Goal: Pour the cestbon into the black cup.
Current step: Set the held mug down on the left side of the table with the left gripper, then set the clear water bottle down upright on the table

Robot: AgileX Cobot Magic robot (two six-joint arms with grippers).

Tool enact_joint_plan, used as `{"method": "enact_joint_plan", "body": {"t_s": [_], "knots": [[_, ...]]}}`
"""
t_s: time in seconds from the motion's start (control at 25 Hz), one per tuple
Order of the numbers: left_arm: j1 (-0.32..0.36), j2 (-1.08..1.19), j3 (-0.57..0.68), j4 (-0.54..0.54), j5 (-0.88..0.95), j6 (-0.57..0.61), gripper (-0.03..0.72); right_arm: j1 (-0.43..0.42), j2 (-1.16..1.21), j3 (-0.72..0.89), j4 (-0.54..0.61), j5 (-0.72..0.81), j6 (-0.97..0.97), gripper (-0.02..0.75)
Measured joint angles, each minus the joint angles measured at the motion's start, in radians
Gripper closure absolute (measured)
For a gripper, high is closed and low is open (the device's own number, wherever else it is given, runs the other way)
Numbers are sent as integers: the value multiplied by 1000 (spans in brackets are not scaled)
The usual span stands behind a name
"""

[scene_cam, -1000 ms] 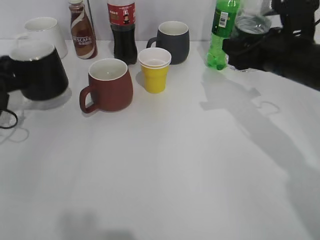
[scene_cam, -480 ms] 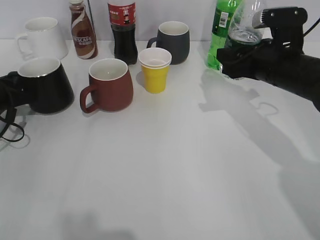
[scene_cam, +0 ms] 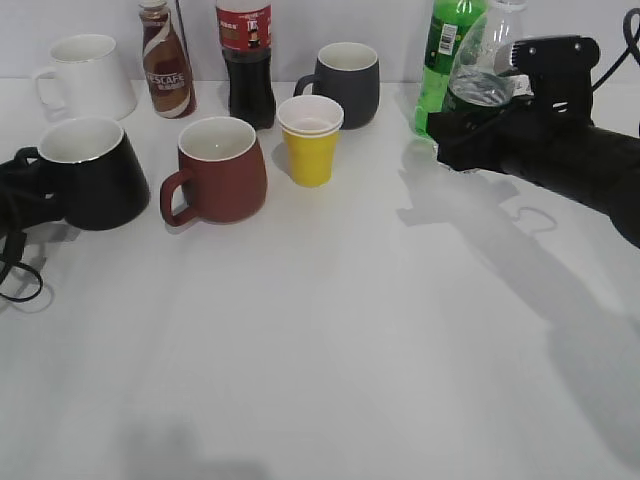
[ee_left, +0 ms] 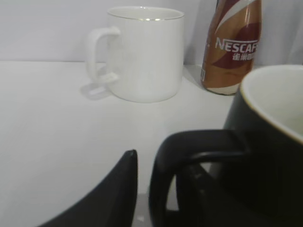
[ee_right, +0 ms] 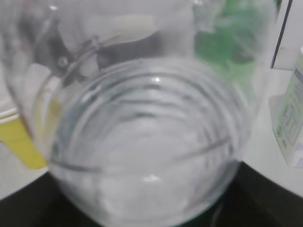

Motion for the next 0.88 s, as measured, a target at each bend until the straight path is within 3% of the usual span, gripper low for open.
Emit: {"method": "enact_joint_plan", "body": {"t_s": [0.24, 0.88], "knots": [[0, -30, 41, -3, 6, -1, 397, 0, 33, 0, 0, -33, -7, 268], [0, -119, 122, 35, 42, -1, 390, 0, 85, 0, 34, -92, -17, 268]]}}
